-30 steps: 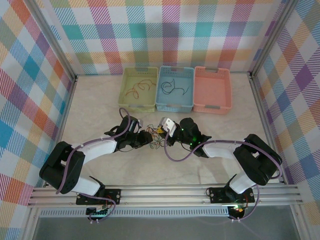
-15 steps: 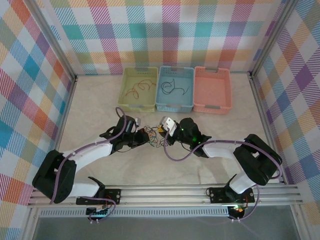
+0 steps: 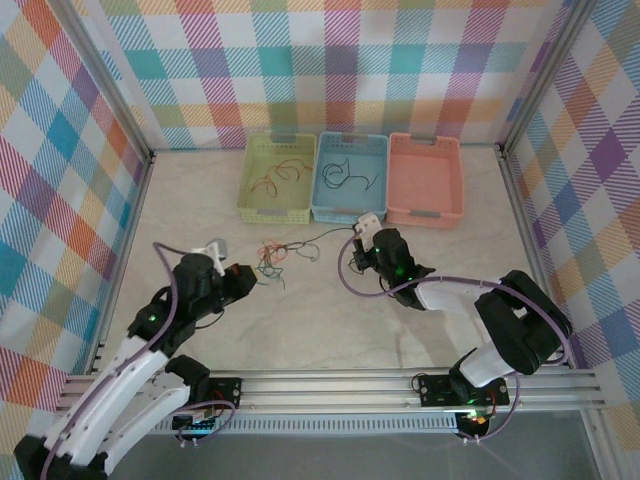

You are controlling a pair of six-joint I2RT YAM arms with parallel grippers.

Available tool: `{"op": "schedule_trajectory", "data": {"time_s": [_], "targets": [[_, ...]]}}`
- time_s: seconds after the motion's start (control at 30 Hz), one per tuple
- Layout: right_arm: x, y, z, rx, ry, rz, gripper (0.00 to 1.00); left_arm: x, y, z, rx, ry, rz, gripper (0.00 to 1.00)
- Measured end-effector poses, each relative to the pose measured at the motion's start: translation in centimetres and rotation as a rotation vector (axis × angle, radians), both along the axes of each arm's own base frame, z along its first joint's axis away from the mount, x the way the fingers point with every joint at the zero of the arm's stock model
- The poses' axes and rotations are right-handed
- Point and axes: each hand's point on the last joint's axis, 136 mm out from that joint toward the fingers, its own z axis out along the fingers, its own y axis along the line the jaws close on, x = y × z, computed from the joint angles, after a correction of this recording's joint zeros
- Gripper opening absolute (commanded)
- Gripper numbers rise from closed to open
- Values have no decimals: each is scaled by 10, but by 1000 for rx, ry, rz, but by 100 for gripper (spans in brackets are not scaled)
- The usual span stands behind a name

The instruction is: Untangle the cables

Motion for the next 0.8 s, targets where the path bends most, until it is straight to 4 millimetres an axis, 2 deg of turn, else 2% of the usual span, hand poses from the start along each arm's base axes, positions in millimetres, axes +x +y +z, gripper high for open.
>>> {"op": "schedule_trajectory", "data": {"time_s": [0.4,0.57,0.67,0.8], "targets": [[18,-60,-17,52,114,-301,0,-48,47,103,-1,-189,84,0],[18,-68,-21,69,137,-341,0,-63,58,139,-2,-268,95,0],[18,-67,-21,75,142,-337,0,-65,56,145,-8,-283,73,0],[17,-61,-21,93,148,-307,0,-55,42,130,-2,-238,28,0]]}}
